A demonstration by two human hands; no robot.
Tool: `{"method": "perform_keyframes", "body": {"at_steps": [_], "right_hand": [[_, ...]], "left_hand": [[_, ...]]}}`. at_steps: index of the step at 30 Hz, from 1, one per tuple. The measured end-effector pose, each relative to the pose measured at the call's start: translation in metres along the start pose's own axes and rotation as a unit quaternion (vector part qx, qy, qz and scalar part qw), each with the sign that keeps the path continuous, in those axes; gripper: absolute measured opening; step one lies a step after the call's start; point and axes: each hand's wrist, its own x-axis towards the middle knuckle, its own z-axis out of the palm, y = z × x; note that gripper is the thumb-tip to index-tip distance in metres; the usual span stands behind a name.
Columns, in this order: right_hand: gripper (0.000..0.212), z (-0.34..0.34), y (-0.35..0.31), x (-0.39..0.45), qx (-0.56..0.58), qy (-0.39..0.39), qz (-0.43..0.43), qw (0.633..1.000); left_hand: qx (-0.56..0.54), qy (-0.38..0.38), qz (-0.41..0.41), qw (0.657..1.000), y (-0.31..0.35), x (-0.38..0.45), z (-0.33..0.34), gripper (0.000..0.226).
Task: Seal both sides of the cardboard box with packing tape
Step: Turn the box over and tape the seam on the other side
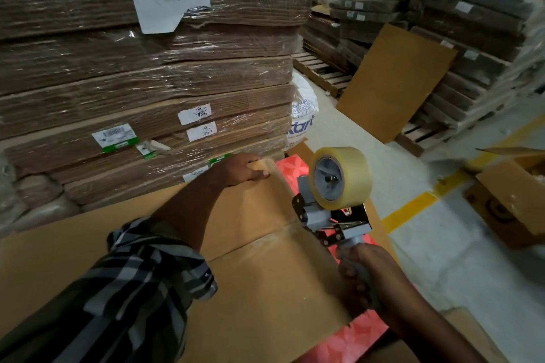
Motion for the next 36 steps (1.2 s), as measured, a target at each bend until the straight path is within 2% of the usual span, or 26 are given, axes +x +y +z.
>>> {"method": "perform_keyframes", "body": {"at_steps": [2,4,6,9,12,16,20,25,27,29,33,36], "right_hand": [[0.016,0.0,0.002,-0.003,0.007,0.007,-0.003,1.0],[0.009,0.003,0.001,-0.004,0.006,0.007,-0.015,1.0],[0.01,0.004,0.001,-0.005,-0.003,0.009,-0.025,1.0],[0.019,0.005,0.002,-0.008,-0.01,0.0,-0.034,0.999],[0.023,0.009,0.003,-0.008,0.005,0.008,-0.027,1.0],[0.009,0.011,0.006,-0.005,0.032,0.004,-0.022,0.999],[0.012,0.012,0.008,-0.006,0.034,0.004,-0.02,0.999],[0.012,0.01,0.007,-0.005,0.051,0.001,-0.023,0.998],[0.017,0.01,0.006,-0.005,0.054,0.003,-0.019,0.998],[0.01,0.009,0.006,-0.006,0.051,0.006,-0.014,0.999],[0.01,0.006,0.004,-0.009,0.033,0.006,-0.021,0.999],[0.025,0.003,0.002,-0.017,0.023,-0.001,-0.031,0.999]], "left_hand": [[0.004,0.001,-0.002,1.0,-0.001,0.0,0.0,0.065],[0.014,0.005,-0.001,1.0,0.003,-0.004,0.0,0.078],[0.009,0.009,0.015,1.0,0.007,-0.008,-0.001,0.081],[0.025,0.021,0.06,0.998,0.013,-0.016,-0.002,0.079],[0.129,0.058,0.116,0.983,0.026,-0.026,-0.005,0.073],[0.159,0.099,0.156,0.97,0.043,-0.034,-0.002,0.06],[0.221,0.053,0.153,0.962,0.065,-0.049,0.01,0.057],[0.246,0.045,0.148,0.957,0.062,-0.033,0.015,0.028],[0.26,0.048,0.129,0.956,0.064,-0.029,0.02,0.025],[0.26,0.056,0.118,0.957,0.063,-0.026,0.026,0.024],[0.212,0.076,0.116,0.967,0.052,-0.024,0.031,0.027],[0.19,0.077,0.116,0.972,0.045,-0.021,0.034,0.03]]}}
